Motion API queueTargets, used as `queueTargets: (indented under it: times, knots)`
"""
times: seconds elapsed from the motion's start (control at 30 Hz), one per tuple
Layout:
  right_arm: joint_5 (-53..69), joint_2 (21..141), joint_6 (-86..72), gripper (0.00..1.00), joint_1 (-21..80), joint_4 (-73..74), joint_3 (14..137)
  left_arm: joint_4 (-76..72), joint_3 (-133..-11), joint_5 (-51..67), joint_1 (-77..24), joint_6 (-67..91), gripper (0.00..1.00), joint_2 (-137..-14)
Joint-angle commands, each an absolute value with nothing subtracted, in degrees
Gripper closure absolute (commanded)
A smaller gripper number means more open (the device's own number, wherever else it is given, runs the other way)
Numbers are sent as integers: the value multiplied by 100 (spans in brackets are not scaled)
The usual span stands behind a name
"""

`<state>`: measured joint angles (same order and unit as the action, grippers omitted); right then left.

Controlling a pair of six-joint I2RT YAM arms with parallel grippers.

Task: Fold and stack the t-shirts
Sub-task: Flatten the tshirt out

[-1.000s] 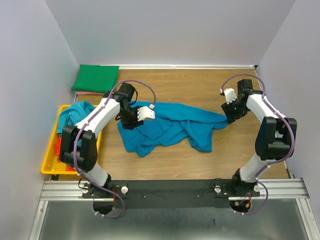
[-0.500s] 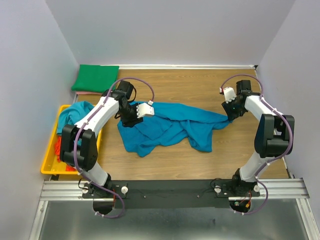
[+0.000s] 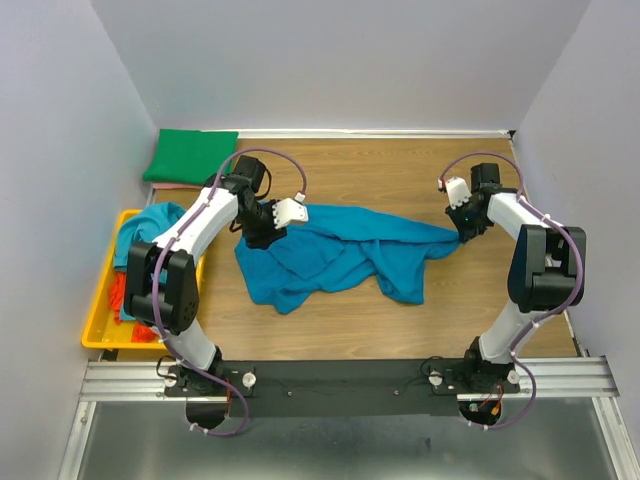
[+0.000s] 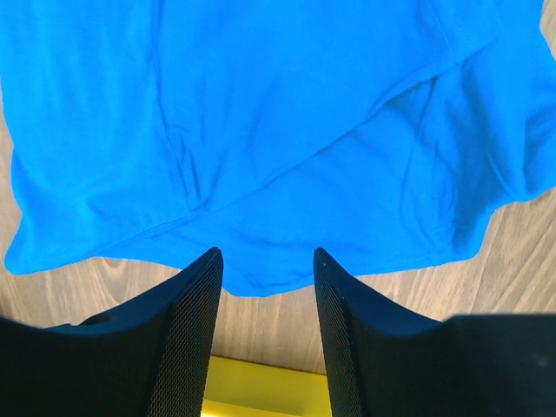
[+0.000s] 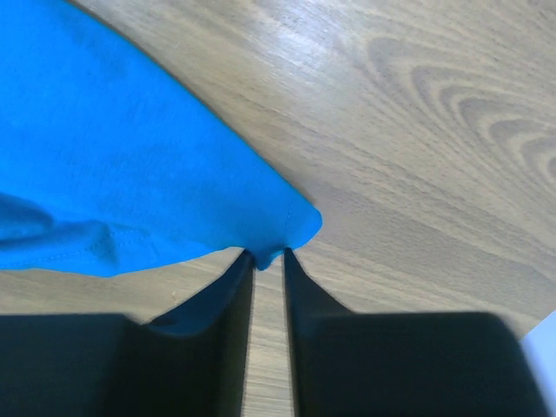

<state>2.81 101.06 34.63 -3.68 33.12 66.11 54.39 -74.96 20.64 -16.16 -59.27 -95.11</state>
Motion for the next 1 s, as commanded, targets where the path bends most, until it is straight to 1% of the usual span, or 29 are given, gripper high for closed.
queueTargets:
  times: [0.0, 0.07, 0.1, 0.13, 0.33, 0.43, 0.53, 0.7, 0.87, 0.97]
  knots:
    - [106, 10178, 3507, 83, -334, 3103, 6583, 5397, -7760, 2417, -1547, -5819, 46, -9659]
    - [88, 10134, 3533, 89, -334, 3111, 6618, 5388, -7874, 2495, -1538, -5810, 46, -9764]
    - [79, 10134, 3559, 96, -334, 3111, 6662, 5370, -7927, 2522, -1538, -5792, 46, -9826]
    - [70, 10108, 3568, 99, -334, 3120, 6688, 5370, -8023, 2549, -1538, -5792, 47, -9939]
    - [114, 10046, 3516, 99, -334, 3234, 6951, 5606, -8200, 2917, -1643, -6204, 53, -10222]
    - [158, 10072, 3454, 99, -334, 3374, 7048, 5835, -8087, 3076, -1828, -6582, 54, -10239]
    - [185, 10107, 3410, 99, -334, 3515, 7154, 5749, -7709, 3050, -2056, -6924, 54, -10082]
    - [237, 10107, 3349, 99, -334, 3630, 7242, 5239, -7147, 2515, -2206, -6952, 51, -9914]
    - [229, 10134, 3331, 99, -334, 3674, 7260, 5133, -6997, 2312, -2215, -7145, 48, -9984]
    - [220, 10134, 3322, 99, -325, 3700, 7269, 4782, -6865, 2163, -2215, -7145, 47, -9932]
